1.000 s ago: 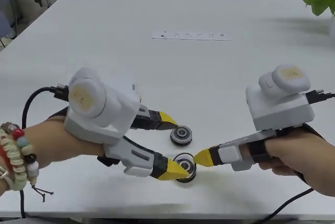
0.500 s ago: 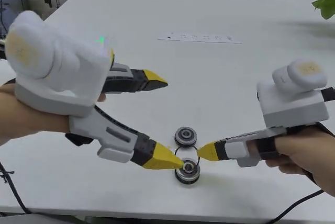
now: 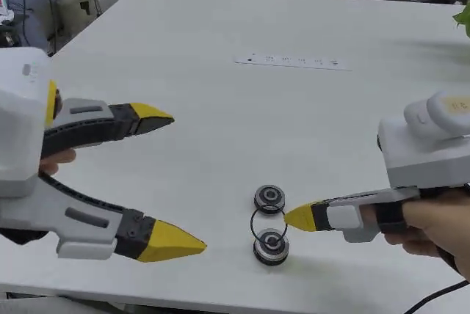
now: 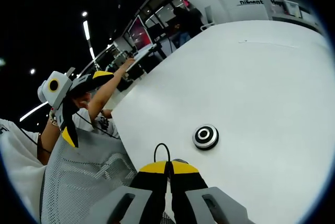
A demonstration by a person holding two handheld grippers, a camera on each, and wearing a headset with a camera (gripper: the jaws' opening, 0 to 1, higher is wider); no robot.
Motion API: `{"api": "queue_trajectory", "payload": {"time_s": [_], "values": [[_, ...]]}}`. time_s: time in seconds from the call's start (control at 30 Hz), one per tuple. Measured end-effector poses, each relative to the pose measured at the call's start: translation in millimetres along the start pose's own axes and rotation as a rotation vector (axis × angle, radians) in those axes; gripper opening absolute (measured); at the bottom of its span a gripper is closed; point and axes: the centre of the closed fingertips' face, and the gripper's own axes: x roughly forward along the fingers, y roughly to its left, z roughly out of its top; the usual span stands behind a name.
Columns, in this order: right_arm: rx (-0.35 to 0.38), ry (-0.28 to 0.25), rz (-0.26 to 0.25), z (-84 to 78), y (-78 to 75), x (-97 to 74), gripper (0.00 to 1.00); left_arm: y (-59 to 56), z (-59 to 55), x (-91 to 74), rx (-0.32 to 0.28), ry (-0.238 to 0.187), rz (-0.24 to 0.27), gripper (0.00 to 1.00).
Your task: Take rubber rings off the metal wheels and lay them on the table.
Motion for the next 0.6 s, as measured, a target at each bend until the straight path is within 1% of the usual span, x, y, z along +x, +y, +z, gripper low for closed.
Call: {"api": "queue_trajectory", "payload": {"time_s": [0.07,0.13,0.23,0.3,0.4,0.43,0.5,0.53,0.6], "values": [[0.002,-0.006,0.004,1.4,0.5,-0.9,0.0,1.5,-7.7,-6.7,-0.015,0.006,0.02,0.85],[0.009,-0.022,0.005,4.8,0.2,-2.8,0.0,1.2,-19.2,-13.6,-0.034,0.028,0.037,0.85],[0.014,-0.037,0.006,7.7,0.5,-4.6,0.0,-0.1,-29.6,-19.6,-0.056,0.041,0.053,0.86],[0.014,-0.045,0.007,9.3,0.8,-5.6,0.0,-0.3,-33.8,-22.0,-0.075,0.04,0.063,0.86],[0.01,-0.057,0.004,12.1,0.6,-7.4,0.0,-2.0,-41.3,-21.5,-0.105,0.036,0.073,0.85],[0.005,-0.062,-0.003,13.1,-0.3,-8.1,0.0,-3.9,-46.6,-20.2,-0.113,0.045,0.071,0.85],[0.001,-0.069,-0.007,14.8,-0.7,-9.2,0.0,-5.8,-57.7,-17.9,-0.119,0.082,0.073,0.85],[0.001,-0.073,-0.007,15.6,-0.5,-9.5,0.0,-6.6,-60.3,-17.0,-0.125,0.091,0.071,0.85],[0.003,-0.083,-0.005,17.8,-0.1,-9.9,0.0,-7.0,-60.7,-15.5,-0.141,0.091,0.063,0.85]]}}
